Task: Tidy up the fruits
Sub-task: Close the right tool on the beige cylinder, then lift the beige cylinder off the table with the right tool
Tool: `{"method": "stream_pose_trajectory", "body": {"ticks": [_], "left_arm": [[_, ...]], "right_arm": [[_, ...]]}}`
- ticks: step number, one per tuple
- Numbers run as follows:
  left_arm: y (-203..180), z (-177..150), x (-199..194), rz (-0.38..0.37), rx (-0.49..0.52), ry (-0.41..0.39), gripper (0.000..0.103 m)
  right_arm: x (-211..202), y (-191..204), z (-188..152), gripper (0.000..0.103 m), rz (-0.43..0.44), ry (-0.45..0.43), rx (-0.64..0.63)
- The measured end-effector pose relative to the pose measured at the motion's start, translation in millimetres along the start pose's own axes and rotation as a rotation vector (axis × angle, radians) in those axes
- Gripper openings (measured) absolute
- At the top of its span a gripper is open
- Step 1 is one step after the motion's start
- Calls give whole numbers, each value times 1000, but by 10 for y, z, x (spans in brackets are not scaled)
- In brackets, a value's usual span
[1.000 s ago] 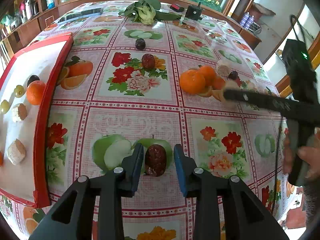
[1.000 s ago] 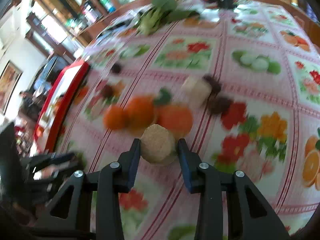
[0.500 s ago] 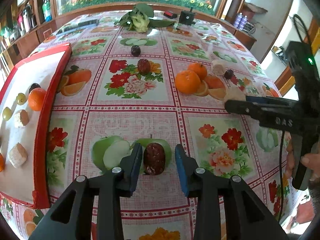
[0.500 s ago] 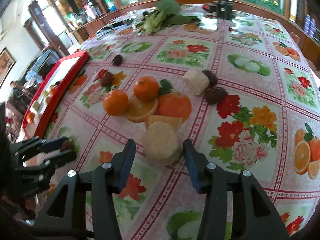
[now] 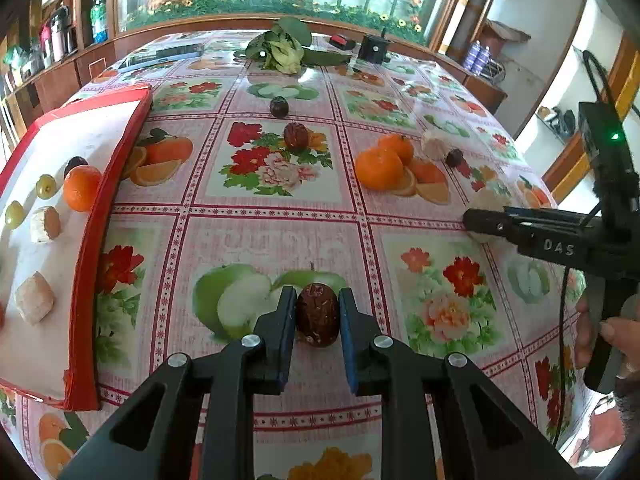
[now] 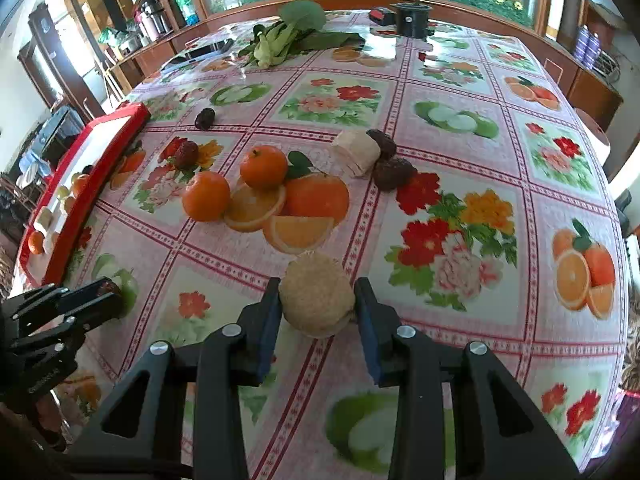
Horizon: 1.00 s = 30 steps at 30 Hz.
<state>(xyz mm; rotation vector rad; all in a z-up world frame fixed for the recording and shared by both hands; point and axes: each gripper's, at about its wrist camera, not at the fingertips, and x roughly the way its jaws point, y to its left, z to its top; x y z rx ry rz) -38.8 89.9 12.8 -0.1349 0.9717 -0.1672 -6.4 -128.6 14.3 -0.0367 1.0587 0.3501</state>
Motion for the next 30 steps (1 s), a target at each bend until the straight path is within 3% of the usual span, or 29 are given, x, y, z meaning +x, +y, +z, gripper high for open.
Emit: {"method": "stream_pose_trajectory", "body": {"ticks": [12,20,30], "left_arm": [[-76,49,-96,-58,32,17,20],[56,162,-190,-46,30,-10,20],[146,72,-44,-67,42,60,20]], "right_arm": [[-199,167,-110,38,-21,2,26],[-231,468,27,38,-44,-12,-34],[-26,181,-154,43,-14,58,70]]}}
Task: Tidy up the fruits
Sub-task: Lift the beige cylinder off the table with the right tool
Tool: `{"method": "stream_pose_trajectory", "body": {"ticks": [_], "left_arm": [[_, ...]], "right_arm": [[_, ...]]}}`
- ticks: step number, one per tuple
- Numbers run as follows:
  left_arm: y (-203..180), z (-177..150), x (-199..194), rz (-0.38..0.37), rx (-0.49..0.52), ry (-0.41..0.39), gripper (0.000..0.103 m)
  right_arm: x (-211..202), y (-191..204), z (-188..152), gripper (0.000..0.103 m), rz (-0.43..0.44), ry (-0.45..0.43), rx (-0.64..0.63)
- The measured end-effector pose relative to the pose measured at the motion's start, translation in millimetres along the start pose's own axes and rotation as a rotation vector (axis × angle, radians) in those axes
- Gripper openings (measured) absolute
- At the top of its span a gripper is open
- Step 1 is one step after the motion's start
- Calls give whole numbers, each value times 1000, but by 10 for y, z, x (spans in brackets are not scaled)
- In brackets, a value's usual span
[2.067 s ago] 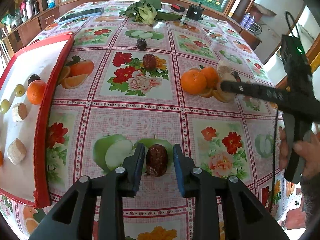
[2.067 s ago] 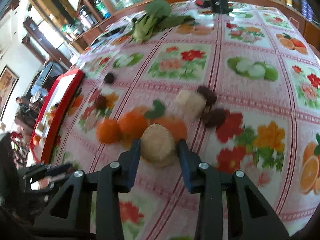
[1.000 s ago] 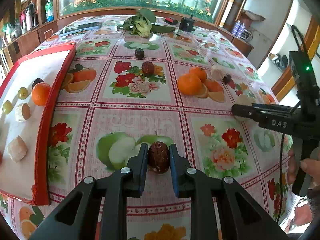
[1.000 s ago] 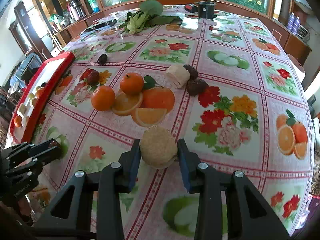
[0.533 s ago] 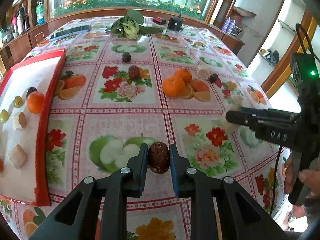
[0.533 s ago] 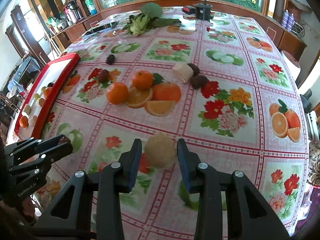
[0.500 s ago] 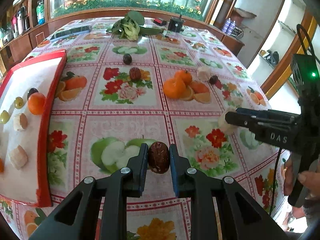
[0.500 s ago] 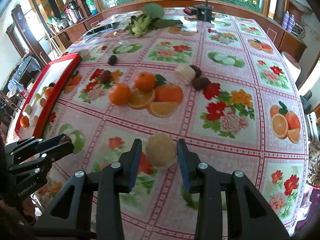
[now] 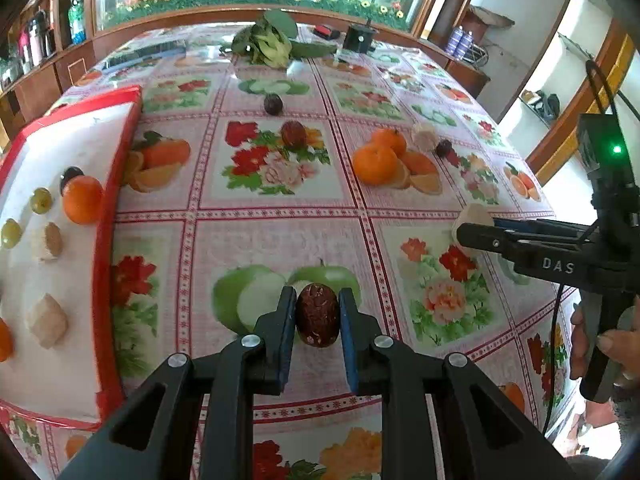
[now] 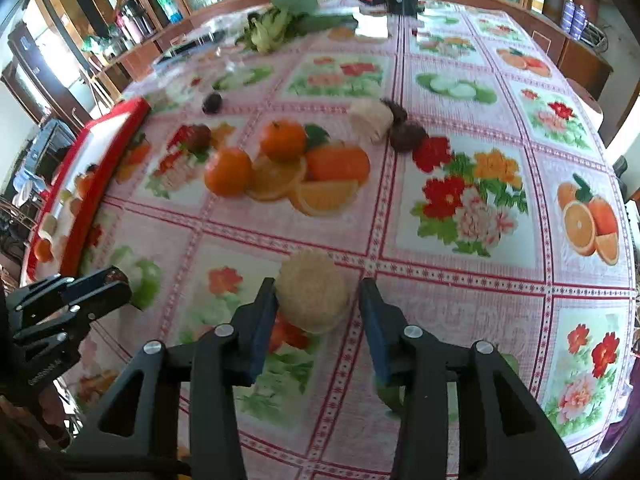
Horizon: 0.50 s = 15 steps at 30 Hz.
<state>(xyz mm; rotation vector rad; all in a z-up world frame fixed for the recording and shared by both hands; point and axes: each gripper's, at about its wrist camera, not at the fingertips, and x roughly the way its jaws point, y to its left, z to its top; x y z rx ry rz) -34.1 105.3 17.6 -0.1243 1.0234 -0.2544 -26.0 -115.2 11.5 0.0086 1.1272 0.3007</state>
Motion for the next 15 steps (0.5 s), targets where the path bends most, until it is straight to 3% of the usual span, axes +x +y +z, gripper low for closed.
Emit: {"method": "stream_pose_trajectory", "body": {"ticks": [3,5,8,10,15], "left_arm": [[-22,-26,38,-7,7,15,20],[-47,-33,40,2,23,9,20],[-56,-32,41,3,25,9,20],[-60,-28,40,2,25,10,20],[-59,-30,37,3,24,11,20]], "right_arm": [[-9,-10,-41,47,7,-22,-8],[-4,1,-52,64,8,-23,-24],[54,79,-61,86,-59,8,-77],[107,135,-94,92,-138,18,-115],[98,95,-105,98,-115,13,-74]]}}
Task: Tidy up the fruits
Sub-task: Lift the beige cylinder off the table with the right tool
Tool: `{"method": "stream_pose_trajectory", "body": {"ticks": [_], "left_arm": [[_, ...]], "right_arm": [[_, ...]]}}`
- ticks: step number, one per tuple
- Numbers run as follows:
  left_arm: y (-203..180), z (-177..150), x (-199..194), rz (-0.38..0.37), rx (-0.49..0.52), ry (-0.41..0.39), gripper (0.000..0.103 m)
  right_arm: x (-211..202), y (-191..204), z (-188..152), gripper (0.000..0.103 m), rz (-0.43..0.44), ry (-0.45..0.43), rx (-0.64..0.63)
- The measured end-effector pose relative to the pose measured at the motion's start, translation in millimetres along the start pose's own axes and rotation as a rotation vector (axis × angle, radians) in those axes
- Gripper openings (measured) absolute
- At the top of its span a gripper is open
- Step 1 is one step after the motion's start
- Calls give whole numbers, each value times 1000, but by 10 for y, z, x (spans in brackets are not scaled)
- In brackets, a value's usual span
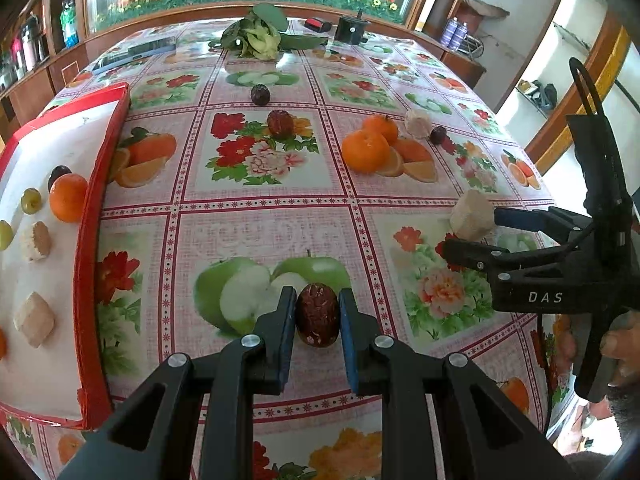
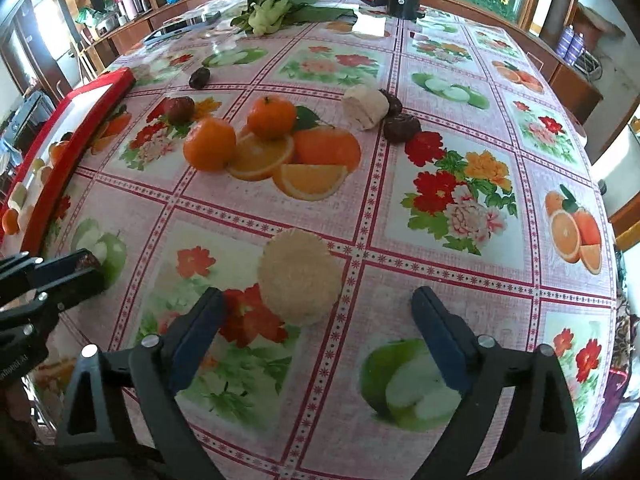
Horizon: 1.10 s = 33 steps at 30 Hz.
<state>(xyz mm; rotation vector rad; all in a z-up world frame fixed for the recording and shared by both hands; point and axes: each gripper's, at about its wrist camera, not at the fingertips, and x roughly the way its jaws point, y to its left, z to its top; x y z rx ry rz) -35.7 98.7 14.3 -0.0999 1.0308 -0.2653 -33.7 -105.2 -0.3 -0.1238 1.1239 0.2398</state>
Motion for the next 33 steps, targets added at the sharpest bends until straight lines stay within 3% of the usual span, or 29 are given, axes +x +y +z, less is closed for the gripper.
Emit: {"method": "stream_pose_trajectory", "body": {"ticks": [2,9,12,14,18,22,33], "left_arm": [[0,0,0,0,-1,0,20],[9,-9,-2,-2,-5,-2,20],[6,-17,-5,0,-8,-6,20],[2,-17,-6,3,-10,-6,20],[-5,-15,-5,9,-14,-8,20],[-17,-24,-6,10,-14,-12,20],[70,-1,-125,-70,-74,-29,20]], "right_arm": [[25,19,4,103,-8,22,-11],[69,10,79,101,-22,81,3],[7,-37,61,79,-51,44,40],[-56,-41,54,37,-48,22,36],[-111,4,25,36,-108,13,2],[-187,-26,12,36,-54,3,39],[-331,222,26,36,-31,-25,6]]}}
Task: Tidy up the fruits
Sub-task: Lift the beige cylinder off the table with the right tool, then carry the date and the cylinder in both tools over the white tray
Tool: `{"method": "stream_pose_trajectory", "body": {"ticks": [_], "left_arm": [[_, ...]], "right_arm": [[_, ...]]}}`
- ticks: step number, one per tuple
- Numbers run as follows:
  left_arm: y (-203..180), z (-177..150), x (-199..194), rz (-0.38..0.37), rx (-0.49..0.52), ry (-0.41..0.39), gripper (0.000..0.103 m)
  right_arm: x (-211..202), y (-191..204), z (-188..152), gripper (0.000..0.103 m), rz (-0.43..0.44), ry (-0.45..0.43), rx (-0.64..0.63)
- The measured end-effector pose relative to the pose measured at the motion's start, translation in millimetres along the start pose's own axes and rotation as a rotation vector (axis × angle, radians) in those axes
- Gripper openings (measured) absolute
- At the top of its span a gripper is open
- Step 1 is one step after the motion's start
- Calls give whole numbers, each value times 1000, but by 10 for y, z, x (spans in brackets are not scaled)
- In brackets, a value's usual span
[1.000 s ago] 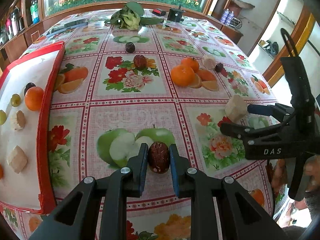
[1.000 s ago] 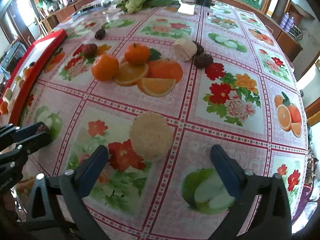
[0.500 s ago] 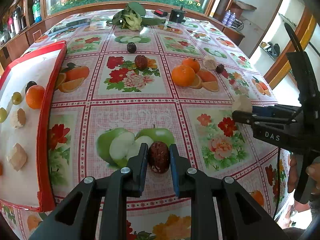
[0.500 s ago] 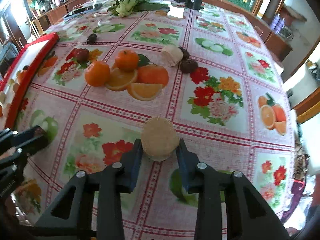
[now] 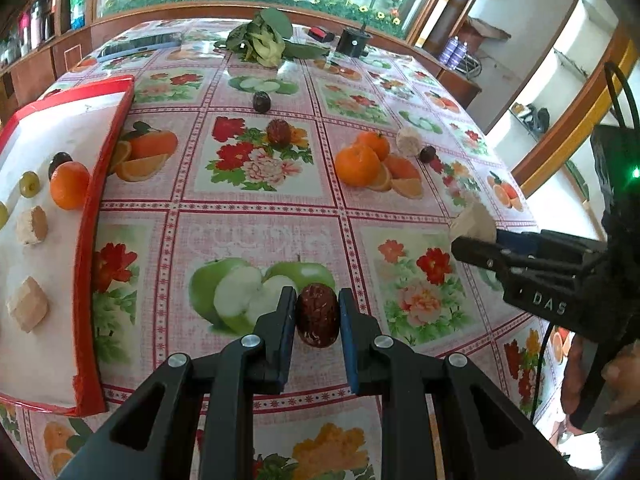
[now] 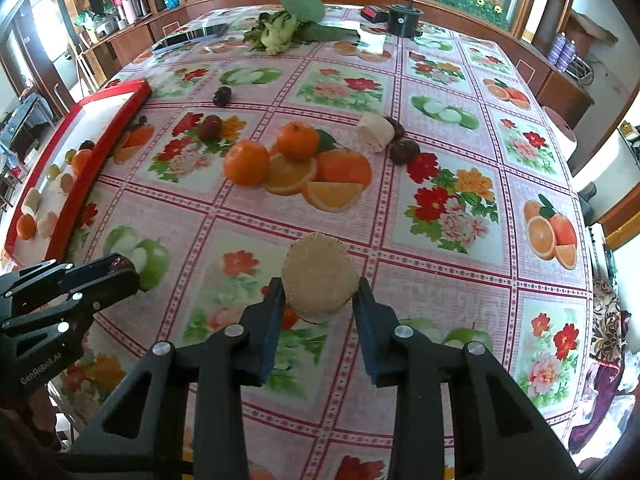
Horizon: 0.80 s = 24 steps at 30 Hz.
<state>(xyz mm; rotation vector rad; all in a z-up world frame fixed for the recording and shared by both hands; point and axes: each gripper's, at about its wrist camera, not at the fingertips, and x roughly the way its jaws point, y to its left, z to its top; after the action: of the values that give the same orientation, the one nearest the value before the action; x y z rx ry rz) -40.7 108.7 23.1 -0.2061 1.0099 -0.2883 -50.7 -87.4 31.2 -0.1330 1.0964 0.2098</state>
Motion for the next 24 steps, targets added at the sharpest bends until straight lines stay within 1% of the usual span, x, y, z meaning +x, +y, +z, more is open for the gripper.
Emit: {"method": "stream_pose_trajectory", "body": {"ticks": [5,11,19,24], "left_arm": [[22,4,-39,8,4,-4,20],[105,38,-152,23,-6,-23,20],[354,92,-365,66,-43,-54,20],[630,126,-539,102,-83,-77,20]], "right_arm": [[5,88,31,36,2,-1,1],[-16,285,137,36,28,-8,-18],[-22,750,377,36,90,-18,-71],[-25,1120,562,37,134,-25,-125]]}}
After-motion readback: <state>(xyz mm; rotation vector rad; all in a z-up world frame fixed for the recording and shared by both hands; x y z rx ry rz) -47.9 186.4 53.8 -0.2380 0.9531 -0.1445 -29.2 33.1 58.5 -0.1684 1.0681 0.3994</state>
